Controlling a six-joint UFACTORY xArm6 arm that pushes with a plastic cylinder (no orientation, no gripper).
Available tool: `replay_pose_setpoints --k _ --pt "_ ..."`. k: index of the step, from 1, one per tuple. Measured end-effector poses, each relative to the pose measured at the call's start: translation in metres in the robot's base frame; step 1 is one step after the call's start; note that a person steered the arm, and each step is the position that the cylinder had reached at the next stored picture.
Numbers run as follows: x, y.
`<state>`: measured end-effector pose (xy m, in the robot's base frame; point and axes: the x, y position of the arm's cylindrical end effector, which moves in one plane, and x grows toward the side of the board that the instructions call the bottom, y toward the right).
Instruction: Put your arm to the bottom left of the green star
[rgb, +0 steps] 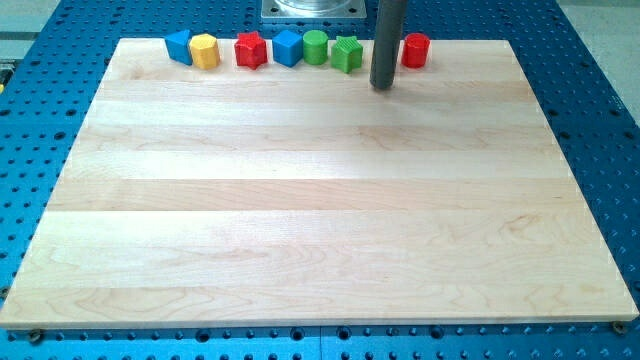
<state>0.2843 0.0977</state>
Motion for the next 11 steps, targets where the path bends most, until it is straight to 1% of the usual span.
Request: replay_pose_setpoints --k 1,2,5,8,11 --pt "0.0 0.023" --pt "0.0 0.034" --pt "0.0 -0.026" --pt "0.0 -0.069" --pt "0.0 -0.074"
